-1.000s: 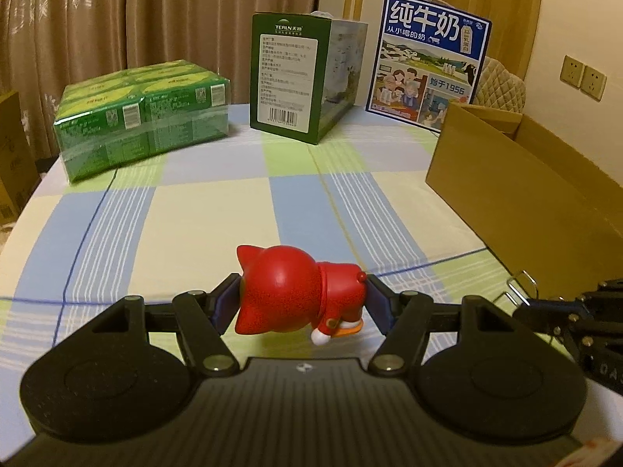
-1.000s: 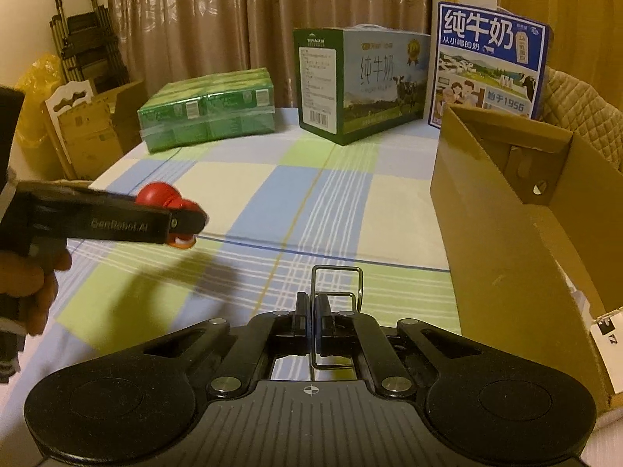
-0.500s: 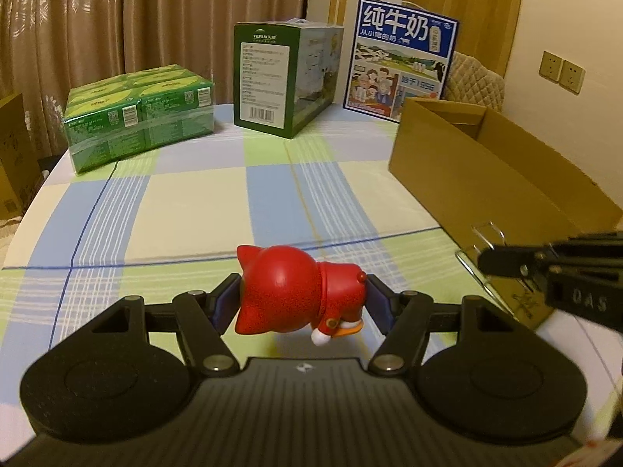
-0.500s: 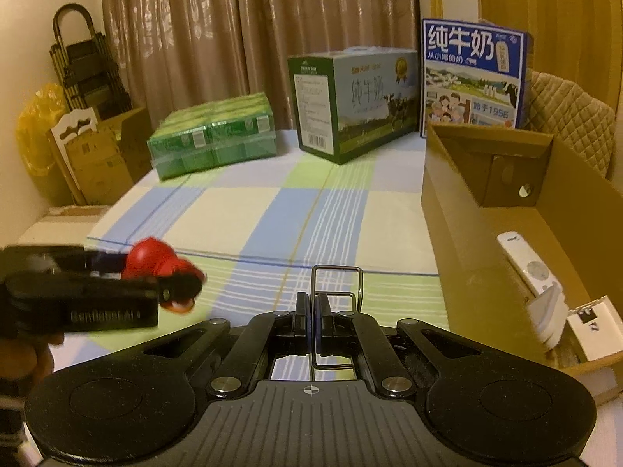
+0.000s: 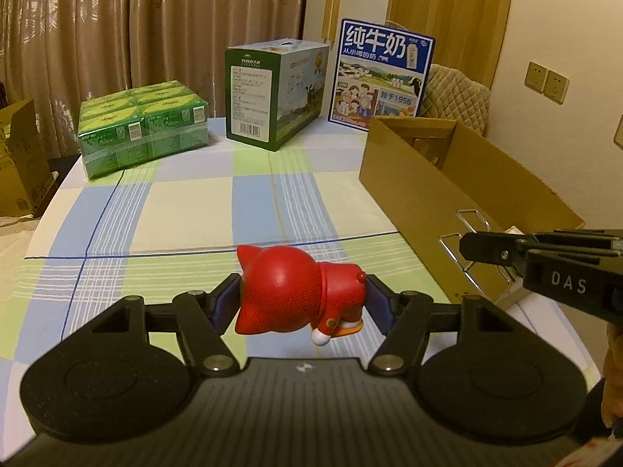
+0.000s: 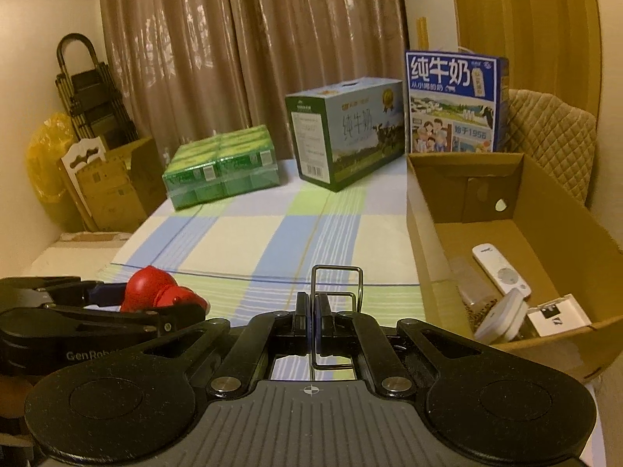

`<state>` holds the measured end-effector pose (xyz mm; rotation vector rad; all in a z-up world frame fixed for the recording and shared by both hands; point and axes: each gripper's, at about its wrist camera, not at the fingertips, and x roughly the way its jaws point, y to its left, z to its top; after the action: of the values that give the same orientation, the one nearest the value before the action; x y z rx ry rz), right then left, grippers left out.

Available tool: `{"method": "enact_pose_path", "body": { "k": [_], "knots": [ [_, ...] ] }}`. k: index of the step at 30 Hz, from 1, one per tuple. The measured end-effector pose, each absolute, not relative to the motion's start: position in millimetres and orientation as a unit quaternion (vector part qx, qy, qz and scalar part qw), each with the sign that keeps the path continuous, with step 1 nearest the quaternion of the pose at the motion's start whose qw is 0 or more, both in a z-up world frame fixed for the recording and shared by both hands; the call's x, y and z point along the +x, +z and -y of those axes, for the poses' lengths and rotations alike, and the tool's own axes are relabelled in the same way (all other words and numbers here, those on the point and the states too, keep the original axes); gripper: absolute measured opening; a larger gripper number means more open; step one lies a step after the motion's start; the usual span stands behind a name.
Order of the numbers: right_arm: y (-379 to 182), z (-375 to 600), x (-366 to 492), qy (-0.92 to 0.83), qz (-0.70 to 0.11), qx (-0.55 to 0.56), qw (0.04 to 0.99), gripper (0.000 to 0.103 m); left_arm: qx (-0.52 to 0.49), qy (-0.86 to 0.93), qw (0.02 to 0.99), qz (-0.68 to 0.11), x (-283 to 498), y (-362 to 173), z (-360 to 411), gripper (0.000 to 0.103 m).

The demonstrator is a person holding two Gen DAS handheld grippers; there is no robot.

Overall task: Organize rigid objects
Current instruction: 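Carry the red toy and wire holder over the cardboard box with both tools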

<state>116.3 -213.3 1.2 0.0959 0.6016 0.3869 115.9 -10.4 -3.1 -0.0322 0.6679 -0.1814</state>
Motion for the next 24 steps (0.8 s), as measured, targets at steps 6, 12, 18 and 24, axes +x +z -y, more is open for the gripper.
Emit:
{"method": "enact_pose_path", "body": {
  "k": [6,12,18,24],
  "knots": [
    [16.6,222.9,99.7,0.19,-0.284,0.054,0.938,0.0,-0.018,-0.09,0.941,-0.327,96.7,6.5,21.5,0.063],
    [26.8,238.5,85.4,0.184,-0.276,0.063,0.941,0.0,-0.012,-0.098,0.941,-0.325,85.7,15.2,34.3,0.063],
    [33.2,256.6,76.9,0.173,-0.274,0.068,0.944,0.0,-0.007,-0.112,0.941,-0.32,82.6,21.8,51.2,0.063],
    [40.1,279.6,69.4,0.162,-0.273,0.071,0.946,0.0,0.001,-0.134,0.94,-0.314,85.7,31.4,72.9,0.063]
  ]
}}
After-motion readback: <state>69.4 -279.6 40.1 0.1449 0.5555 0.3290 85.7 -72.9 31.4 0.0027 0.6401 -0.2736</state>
